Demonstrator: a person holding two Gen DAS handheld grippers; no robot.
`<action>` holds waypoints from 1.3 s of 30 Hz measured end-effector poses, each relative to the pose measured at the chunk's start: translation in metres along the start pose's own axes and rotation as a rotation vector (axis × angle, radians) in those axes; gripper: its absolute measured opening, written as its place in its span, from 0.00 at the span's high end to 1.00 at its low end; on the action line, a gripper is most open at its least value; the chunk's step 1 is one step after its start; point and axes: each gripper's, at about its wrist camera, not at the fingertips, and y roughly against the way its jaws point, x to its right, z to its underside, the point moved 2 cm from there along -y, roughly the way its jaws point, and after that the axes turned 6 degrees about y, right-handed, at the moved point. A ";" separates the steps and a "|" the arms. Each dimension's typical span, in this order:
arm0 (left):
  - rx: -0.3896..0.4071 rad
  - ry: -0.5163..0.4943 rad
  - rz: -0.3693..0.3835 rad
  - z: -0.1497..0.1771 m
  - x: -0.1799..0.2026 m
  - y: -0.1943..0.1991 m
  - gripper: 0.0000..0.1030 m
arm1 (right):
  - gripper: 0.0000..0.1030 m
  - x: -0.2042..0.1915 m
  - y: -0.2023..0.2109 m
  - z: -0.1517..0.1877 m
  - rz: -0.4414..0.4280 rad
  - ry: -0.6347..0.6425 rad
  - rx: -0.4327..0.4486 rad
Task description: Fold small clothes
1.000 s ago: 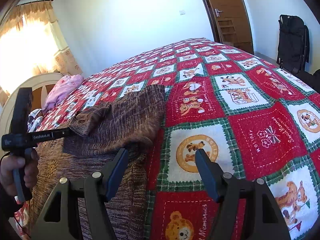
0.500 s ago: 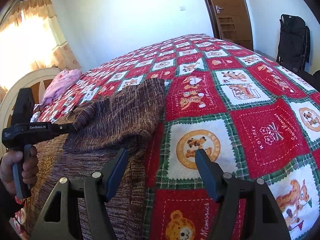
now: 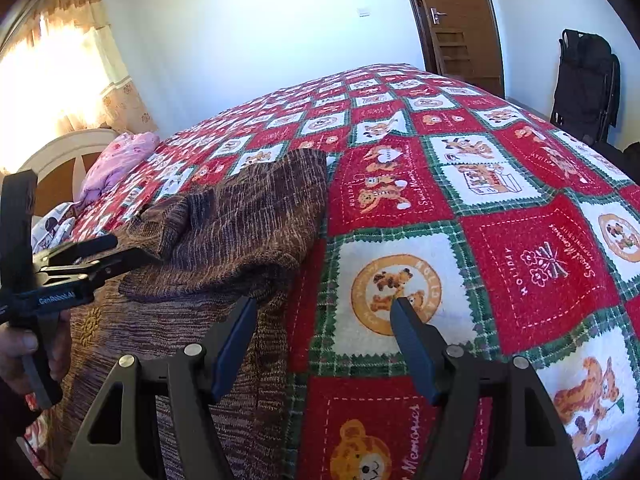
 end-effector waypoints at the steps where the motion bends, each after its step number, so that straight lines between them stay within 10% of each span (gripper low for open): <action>1: 0.001 -0.020 -0.012 -0.001 0.004 -0.003 0.14 | 0.32 0.000 0.000 0.000 0.000 0.000 0.000; 5: -0.049 -0.107 -0.021 -0.004 0.023 -0.026 0.24 | 0.32 -0.001 0.000 0.000 -0.001 -0.002 -0.001; 8: -0.088 -0.109 -0.012 -0.002 0.023 -0.031 0.68 | 0.32 -0.003 0.000 0.001 0.001 0.001 -0.002; 10: -0.093 -0.034 -0.005 -0.008 0.005 -0.029 0.79 | 0.32 -0.002 0.000 0.001 0.001 0.000 -0.001; 16: -0.136 0.221 -0.054 -0.018 -0.071 -0.037 0.79 | 0.32 -0.004 -0.001 0.001 0.010 0.007 -0.003; 22: -0.147 0.308 0.142 -0.009 -0.071 -0.030 0.79 | 0.32 -0.005 -0.002 0.001 0.022 0.017 -0.005; 29: -0.183 0.188 0.112 -0.008 -0.020 -0.034 0.79 | 0.32 -0.003 -0.001 0.001 0.020 0.017 -0.004; 39: -0.125 0.233 0.109 -0.013 -0.049 -0.014 0.97 | 0.32 -0.005 0.000 0.002 0.026 0.023 -0.002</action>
